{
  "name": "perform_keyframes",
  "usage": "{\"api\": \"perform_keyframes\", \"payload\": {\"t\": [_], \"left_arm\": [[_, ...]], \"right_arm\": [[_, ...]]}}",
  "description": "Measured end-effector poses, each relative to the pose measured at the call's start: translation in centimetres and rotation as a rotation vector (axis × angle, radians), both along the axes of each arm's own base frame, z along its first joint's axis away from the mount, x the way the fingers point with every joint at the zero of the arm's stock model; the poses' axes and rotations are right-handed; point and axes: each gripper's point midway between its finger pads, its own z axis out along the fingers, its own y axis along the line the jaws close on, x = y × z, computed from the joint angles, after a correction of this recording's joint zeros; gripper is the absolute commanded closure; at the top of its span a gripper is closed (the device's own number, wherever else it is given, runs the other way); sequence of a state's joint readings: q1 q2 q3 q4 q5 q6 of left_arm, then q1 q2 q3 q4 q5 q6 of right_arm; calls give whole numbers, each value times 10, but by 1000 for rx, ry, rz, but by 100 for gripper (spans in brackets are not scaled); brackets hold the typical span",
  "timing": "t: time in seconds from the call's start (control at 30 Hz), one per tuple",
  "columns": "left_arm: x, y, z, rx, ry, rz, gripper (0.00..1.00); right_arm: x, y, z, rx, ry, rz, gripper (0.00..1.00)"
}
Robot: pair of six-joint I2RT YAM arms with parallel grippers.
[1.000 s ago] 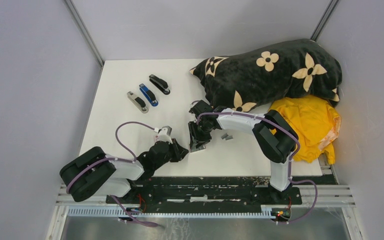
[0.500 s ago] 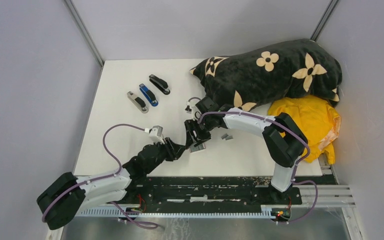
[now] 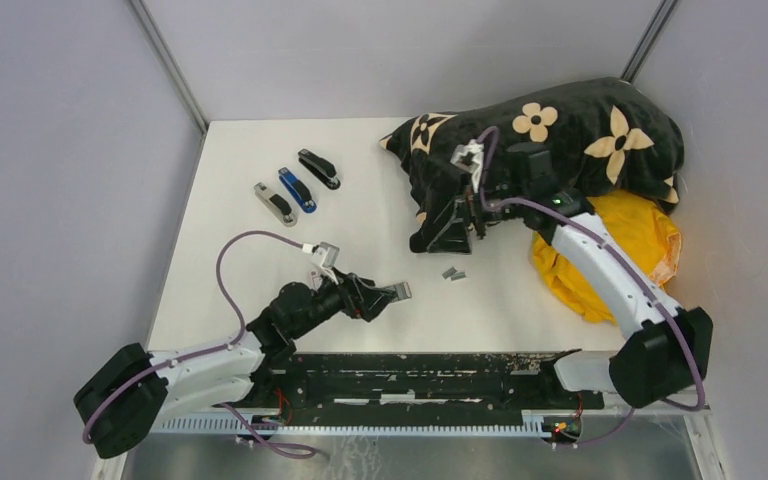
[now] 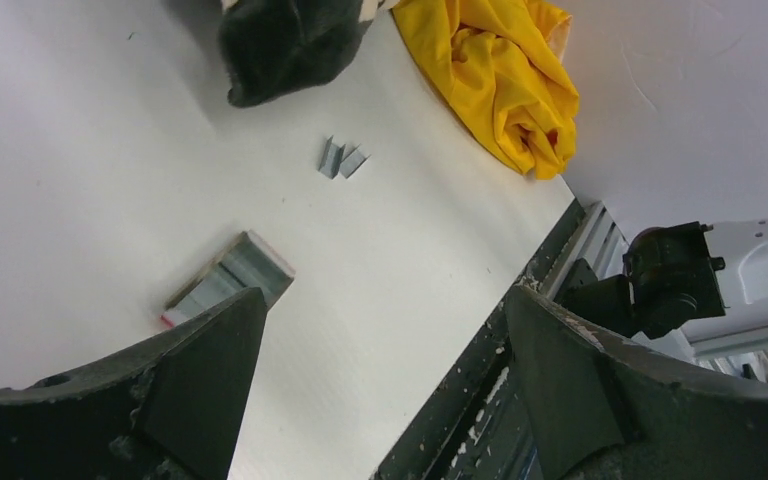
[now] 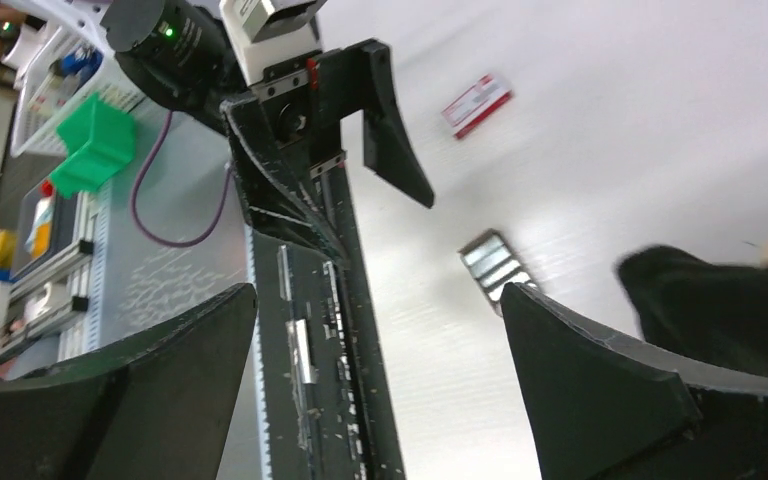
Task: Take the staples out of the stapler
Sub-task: Pick up the staple from the center of the board.
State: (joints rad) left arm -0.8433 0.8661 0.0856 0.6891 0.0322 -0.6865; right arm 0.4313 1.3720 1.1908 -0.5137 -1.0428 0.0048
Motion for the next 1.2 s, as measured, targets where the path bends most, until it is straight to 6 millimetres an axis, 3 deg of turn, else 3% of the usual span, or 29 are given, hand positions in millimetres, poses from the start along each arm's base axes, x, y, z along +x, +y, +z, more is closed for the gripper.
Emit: {"api": "perform_keyframes", "payload": {"t": [0.1, 0.2, 0.23, 0.33, 0.4, 0.5, 0.57, 0.67, 0.8, 1.2], "left_arm": [[5, -22, 8, 55, -15, -51, 6], [14, -63, 26, 171, -66, -89, 8], [9, -72, 29, 179, -77, -114, 10], [17, -103, 35, 266, -106, -129, 22], [27, -116, 28, 329, -102, -125, 31], [37, -125, 4, 433, -67, -128, 44], [43, -132, -13, 513, -37, -137, 48], [53, -146, -36, 624, -3, -160, 50], [59, -150, -60, 755, 28, -189, 51], [79, -158, -72, 927, 41, -248, 55]], "right_arm": [[12, -36, 18, 54, -55, -84, 0], [13, -53, 24, 84, -73, -115, 0], [13, -58, 25, 91, -79, -126, 0], [14, -72, 28, 97, -94, -176, 8], [20, -84, 32, 91, -110, -227, 11], [31, -99, 33, 63, -113, -300, 12], [37, -107, 33, 48, -116, -338, 12], [42, -114, 29, 24, -101, -376, 12], [48, -117, 19, 9, -55, -391, 12], [55, -119, -1, -8, 49, -398, 12]]}}
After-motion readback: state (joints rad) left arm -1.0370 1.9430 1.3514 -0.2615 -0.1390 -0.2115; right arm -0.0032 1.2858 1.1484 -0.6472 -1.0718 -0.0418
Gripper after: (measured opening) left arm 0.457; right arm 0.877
